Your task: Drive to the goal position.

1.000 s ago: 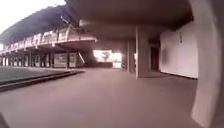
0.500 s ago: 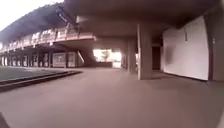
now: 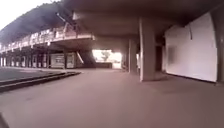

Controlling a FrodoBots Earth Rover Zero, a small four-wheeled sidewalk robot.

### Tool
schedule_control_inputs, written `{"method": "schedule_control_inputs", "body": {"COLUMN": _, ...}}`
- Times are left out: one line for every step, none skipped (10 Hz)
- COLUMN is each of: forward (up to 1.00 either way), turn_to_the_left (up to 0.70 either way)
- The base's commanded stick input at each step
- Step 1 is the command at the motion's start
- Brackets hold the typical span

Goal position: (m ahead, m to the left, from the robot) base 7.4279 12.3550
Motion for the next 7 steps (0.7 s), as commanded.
{"method": "schedule_control_inputs", "body": {"forward": 0.85, "turn_to_the_left": 0.00}}
{"method": "schedule_control_inputs", "body": {"forward": 0.85, "turn_to_the_left": 0.00}}
{"method": "schedule_control_inputs", "body": {"forward": 0.85, "turn_to_the_left": 0.00}}
{"method": "schedule_control_inputs", "body": {"forward": 0.85, "turn_to_the_left": 0.00}}
{"method": "schedule_control_inputs", "body": {"forward": 0.85, "turn_to_the_left": 0.00}}
{"method": "schedule_control_inputs", "body": {"forward": 0.85, "turn_to_the_left": 0.00}}
{"method": "schedule_control_inputs", "body": {"forward": 0.85, "turn_to_the_left": 0.00}}
